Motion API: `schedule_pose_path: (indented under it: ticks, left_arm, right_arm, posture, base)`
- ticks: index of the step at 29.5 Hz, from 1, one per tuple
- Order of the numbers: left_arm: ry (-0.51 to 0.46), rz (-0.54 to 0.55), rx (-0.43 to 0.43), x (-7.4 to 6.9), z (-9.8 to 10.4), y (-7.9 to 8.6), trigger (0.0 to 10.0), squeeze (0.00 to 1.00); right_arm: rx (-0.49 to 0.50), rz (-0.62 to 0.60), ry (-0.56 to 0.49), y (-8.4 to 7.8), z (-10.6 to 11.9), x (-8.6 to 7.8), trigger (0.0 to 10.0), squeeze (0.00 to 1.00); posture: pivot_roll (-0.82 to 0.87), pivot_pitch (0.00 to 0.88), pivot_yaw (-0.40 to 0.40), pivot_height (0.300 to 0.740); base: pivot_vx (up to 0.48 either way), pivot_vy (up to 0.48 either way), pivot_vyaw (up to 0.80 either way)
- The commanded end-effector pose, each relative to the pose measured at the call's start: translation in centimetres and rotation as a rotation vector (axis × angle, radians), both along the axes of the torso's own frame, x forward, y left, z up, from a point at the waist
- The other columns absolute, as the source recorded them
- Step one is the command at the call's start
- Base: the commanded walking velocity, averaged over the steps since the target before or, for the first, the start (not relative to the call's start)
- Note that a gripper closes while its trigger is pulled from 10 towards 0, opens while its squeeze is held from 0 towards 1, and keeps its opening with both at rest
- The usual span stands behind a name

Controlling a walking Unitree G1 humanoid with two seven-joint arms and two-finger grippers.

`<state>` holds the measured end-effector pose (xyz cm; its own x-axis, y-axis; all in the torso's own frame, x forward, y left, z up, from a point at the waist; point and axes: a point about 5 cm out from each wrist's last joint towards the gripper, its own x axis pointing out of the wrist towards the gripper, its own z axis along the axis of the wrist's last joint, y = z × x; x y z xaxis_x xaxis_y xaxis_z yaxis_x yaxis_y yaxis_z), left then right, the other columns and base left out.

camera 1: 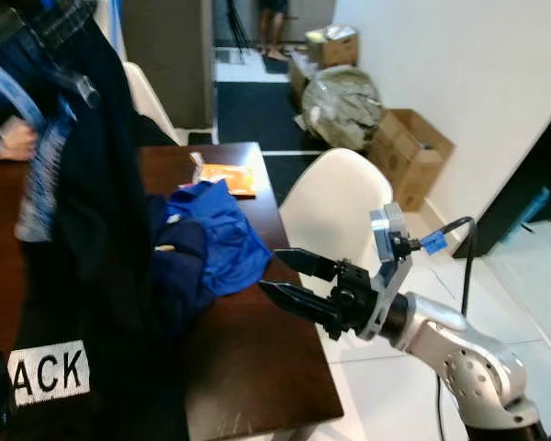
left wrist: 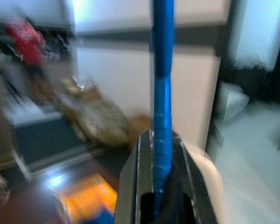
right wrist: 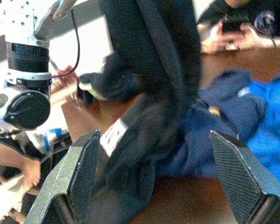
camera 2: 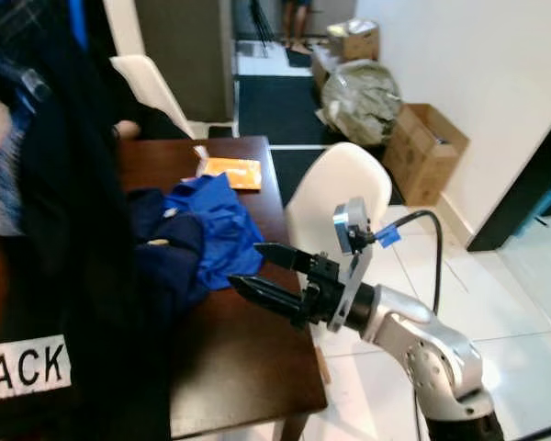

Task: Hang hanger

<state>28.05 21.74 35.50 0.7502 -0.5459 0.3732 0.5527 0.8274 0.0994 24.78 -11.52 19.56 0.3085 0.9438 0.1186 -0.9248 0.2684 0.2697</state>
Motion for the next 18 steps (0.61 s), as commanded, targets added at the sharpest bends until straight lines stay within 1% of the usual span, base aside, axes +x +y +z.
schedule_pose_path:
  ticks: [1, 2, 3, 4, 5, 6, 7, 8, 9, 10, 11, 12, 13, 14, 15, 16, 17, 18]
  left_arm:
    - [0.138, -0.195, 0.117, -1.2, -4.6, -3.4, 10.0, 0.00]
    - [0.138, -0.195, 0.117, -1.2, -4.6, -3.4, 10.0, 0.00]
    - [0.228, -0.295, 0.183, -2.6, -7.8, -4.8, 10.0, 0.00]
    - [0.350, -0.421, 0.228, -4.7, -11.0, -5.8, 10.0, 0.00]
    - [0.350, -0.421, 0.228, -4.7, -11.0, -5.8, 10.0, 0.00]
    - [0.388, -0.433, 0.250, -5.2, -11.8, -5.6, 10.0, 0.00]
    - [0.388, -0.433, 0.250, -5.2, -11.8, -5.6, 10.0, 0.00]
    - [0.415, -0.424, 0.273, -5.5, -12.2, -5.3, 10.0, 0.00]
    - [0.455, -0.397, 0.305, -5.7, -12.7, -4.3, 10.0, 0.00]
    - [0.502, -0.372, 0.352, -6.1, -13.1, -3.0, 10.0, 0.00]
    - [0.502, -0.372, 0.352, -6.1, -13.1, -3.0, 10.0, 0.00]
    - [0.543, -0.360, 0.394, -6.5, -13.3, -1.8, 10.0, 0.00]
    - [0.575, -0.354, 0.440, -7.1, -13.3, -0.7, 10.0, 0.00]
    - [0.575, -0.354, 0.440, -7.1, -13.3, -0.7, 10.0, 0.00]
    - [0.624, -0.346, 0.511, -8.1, -12.8, 1.1, 10.0, 0.00]
    - [0.624, -0.346, 0.511, -8.1, -12.8, 1.1, 10.0, 0.00]
    - [0.647, -0.338, 0.561, -8.6, -12.4, 2.1, 10.0, 0.00]
    - [0.647, -0.338, 0.561, -8.6, -12.4, 2.1, 10.0, 0.00]
  right_arm:
    - [-0.074, 0.097, 0.006, 0.6, -0.5, -1.3, 10.0, 0.00]
    - [-0.074, 0.097, 0.006, 0.6, -0.5, -1.3, 10.0, 0.00]
    - [-0.104, 0.146, 0.017, 0.6, -0.7, -2.0, 10.0, 0.00]
    - [-0.114, 0.203, 0.033, 0.3, -0.6, -2.6, 10.0, 0.00]
    - [-0.114, 0.203, 0.033, 0.3, -0.6, -2.6, 10.0, 0.00]
    - [-0.096, 0.218, 0.035, 0.0, -0.2, -2.7, 10.0, 0.00]
    - [-0.096, 0.218, 0.035, 0.0, -0.2, -2.7, 10.0, 0.00]
    - [-0.073, 0.230, 0.033, -0.3, 0.3, -2.7, 10.0, 0.00]
    - [0.004, 0.224, 0.013, -0.9, 1.7, -2.3, 10.0, 0.00]
    - [0.105, 0.210, -0.020, -1.8, 3.6, -1.7, 10.0, 0.00]
    - [0.105, 0.210, -0.020, -1.8, 3.6, -1.7, 10.0, 0.00]
    - [0.182, 0.208, -0.060, -2.7, 5.2, -1.3, 10.0, 0.00]
    - [0.228, 0.220, -0.106, -3.6, 6.7, -1.1, 10.0, 0.00]
    - [0.228, 0.220, -0.106, -3.6, 6.7, -1.1, 10.0, 0.00]
    - [0.227, 0.252, -0.195, -5.2, 8.7, -1.2, 10.0, 0.00]
    - [0.227, 0.252, -0.195, -5.2, 8.7, -1.2, 10.0, 0.00]
    - [0.211, 0.267, -0.240, -6.4, 9.8, -1.2, 10.0, 0.00]
    - [0.211, 0.267, -0.240, -6.4, 9.8, -1.2, 10.0, 0.00]
  posture:
    - [0.10, 0.062, -0.055, 0.740]
    - [0.10, 0.062, -0.055, 0.740]
    - [0.10, 0.064, -0.054, 0.740]
    - [0.10, 0.066, -0.056, 0.740]
    - [0.10, 0.066, -0.056, 0.740]
    - [0.10, 0.064, -0.057, 0.740]
    - [0.10, 0.064, -0.057, 0.740]
    - [0.10, 0.065, -0.059, 0.740]
    - [0.11, 0.065, -0.060, 0.740]
    - [0.11, 0.063, -0.061, 0.740]
    - [0.11, 0.063, -0.061, 0.740]
    - [0.11, 0.062, -0.061, 0.740]
    - [0.11, 0.062, -0.061, 0.740]
    - [0.11, 0.062, -0.061, 0.740]
    - [0.12, 0.060, -0.063, 0.740]
    - [0.12, 0.060, -0.063, 0.740]
    - [0.13, 0.058, -0.067, 0.740]
    - [0.13, 0.058, -0.067, 0.740]
  base:
    - [0.000, 0.000, 0.00]
    - [0.000, 0.000, 0.00]
    - [0.000, 0.000, 0.00]
    - [0.000, 0.000, 0.00]
    - [0.000, 0.000, 0.00]
    - [0.000, 0.000, 0.00]
    - [0.000, 0.000, 0.00]
    - [0.000, 0.000, 0.00]
    - [0.000, 0.000, 0.00]
    - [0.000, 0.000, 0.00]
    - [0.000, 0.000, 0.00]
    - [0.000, 0.000, 0.00]
    - [0.000, 0.000, 0.00]
    - [0.000, 0.000, 0.00]
    - [0.000, 0.000, 0.00]
    - [0.000, 0.000, 0.00]
    - [0.000, 0.000, 0.00]
    - [0.000, 0.000, 0.00]
